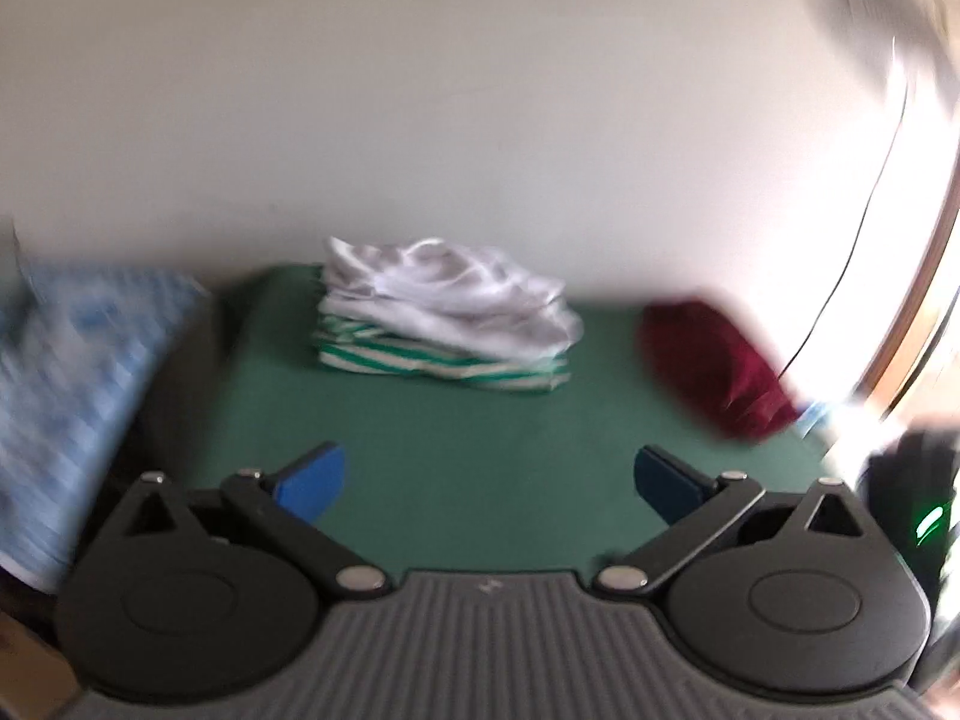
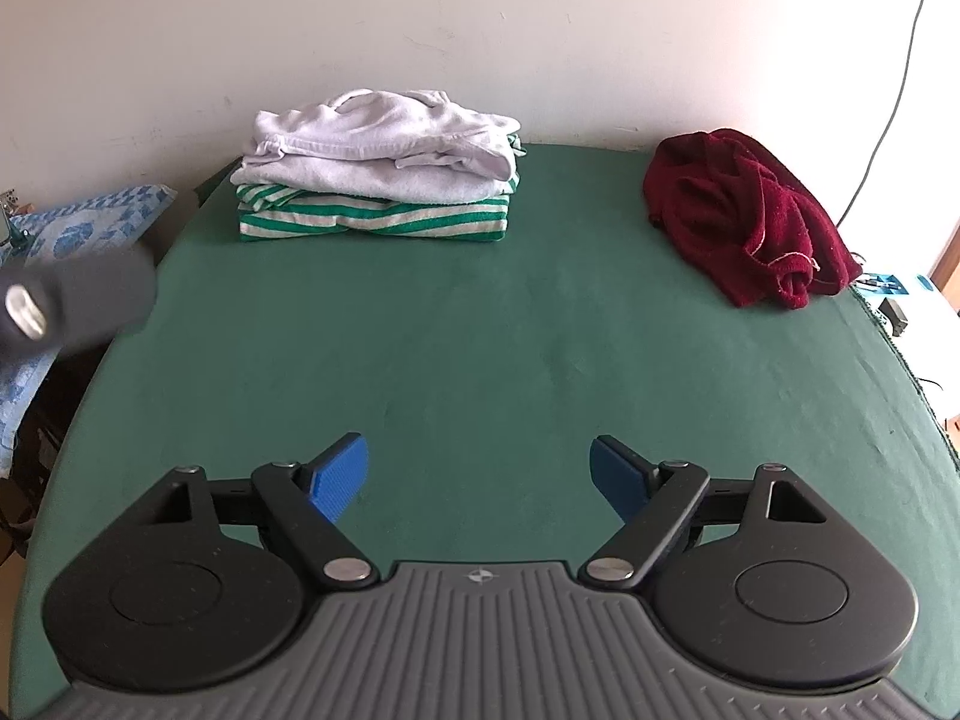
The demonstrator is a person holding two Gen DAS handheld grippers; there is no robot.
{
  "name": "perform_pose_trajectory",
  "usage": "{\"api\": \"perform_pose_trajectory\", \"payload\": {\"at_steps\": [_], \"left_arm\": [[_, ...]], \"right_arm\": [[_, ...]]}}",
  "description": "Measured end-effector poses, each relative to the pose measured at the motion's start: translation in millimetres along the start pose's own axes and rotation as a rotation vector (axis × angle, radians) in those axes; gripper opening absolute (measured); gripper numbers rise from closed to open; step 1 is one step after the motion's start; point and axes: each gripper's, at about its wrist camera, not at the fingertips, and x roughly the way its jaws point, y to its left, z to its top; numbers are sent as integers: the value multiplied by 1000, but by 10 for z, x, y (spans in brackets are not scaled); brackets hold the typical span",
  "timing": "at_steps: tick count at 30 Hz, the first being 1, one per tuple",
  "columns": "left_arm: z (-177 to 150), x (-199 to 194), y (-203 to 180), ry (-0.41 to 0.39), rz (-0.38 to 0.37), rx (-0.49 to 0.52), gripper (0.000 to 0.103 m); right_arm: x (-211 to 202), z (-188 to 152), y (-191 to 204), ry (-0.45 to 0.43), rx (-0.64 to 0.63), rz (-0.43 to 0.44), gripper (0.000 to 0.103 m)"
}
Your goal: Fold clothes
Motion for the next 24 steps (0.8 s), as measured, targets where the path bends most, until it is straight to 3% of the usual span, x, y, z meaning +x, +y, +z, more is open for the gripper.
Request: {"api": "perform_pose_trajectory", "payload": {"at_steps": [2,5,8,10,14,18,19,21,24], "left_arm": [[34,8,-13,11,100,40,102],[36,75,-318,66,300,350,103],[-44,-123,-456,-61,449,440,103],[-43,-151,-497,-35,425,410,103],[-59,25,-417,117,251,230,102],[-138,224,-243,218,113,89,102],[-164,243,-208,232,113,73,102],[-222,229,-120,238,191,62,102],[-280,249,-106,202,359,139,102]], "right_arm": [[-17,1,-13,-5,4,1,83],[-44,0,-20,-14,10,4,83],[-72,4,-8,-31,7,9,83],[-99,5,8,-44,6,3,84],[-159,-9,-36,-63,48,6,84],[-137,-5,-36,-45,49,-7,84],[-131,-4,-36,-40,49,-10,84],[-120,-2,-37,-31,49,-17,84],[-103,0,-37,-18,50,-27,83]]}}
